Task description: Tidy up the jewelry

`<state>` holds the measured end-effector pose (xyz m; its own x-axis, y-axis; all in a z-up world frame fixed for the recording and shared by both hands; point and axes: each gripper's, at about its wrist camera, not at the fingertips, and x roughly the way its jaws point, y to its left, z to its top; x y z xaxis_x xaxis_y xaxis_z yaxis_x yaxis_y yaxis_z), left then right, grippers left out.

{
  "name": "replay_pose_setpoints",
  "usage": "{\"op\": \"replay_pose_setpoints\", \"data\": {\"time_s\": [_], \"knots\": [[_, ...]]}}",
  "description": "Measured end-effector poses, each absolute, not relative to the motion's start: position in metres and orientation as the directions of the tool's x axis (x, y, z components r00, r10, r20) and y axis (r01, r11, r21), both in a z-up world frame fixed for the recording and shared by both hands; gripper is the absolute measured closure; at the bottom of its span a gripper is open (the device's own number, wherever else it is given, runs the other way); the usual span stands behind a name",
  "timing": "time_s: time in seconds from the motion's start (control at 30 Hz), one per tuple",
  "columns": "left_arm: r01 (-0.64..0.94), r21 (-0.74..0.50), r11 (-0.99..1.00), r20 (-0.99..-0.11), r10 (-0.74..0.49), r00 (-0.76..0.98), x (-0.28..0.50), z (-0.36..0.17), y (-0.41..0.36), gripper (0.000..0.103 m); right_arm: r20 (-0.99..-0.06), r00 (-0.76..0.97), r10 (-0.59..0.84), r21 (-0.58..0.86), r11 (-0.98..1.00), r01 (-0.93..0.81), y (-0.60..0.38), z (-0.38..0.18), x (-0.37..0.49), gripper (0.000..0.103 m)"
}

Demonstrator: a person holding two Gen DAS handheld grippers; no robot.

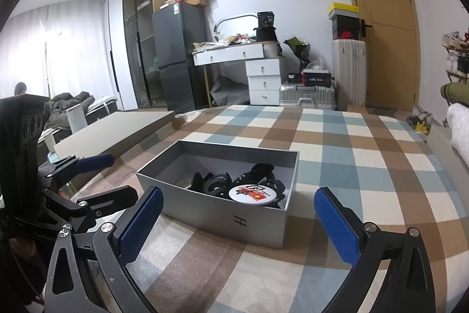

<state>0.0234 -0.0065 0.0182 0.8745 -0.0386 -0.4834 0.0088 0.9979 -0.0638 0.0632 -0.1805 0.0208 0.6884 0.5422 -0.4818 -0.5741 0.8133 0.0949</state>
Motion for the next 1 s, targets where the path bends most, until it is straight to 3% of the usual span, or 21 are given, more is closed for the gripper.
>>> {"op": "replay_pose_setpoints", "data": {"time_s": [1.0], "knots": [[0.016,-0.08,0.997,-0.477,-0.052,0.878,0.0226,0.0201,-0.006,0.001,-0.483,0.688,0.542,0.091,0.813,-0.576,-0.1805,0.021,0.0631,0.0]]}}
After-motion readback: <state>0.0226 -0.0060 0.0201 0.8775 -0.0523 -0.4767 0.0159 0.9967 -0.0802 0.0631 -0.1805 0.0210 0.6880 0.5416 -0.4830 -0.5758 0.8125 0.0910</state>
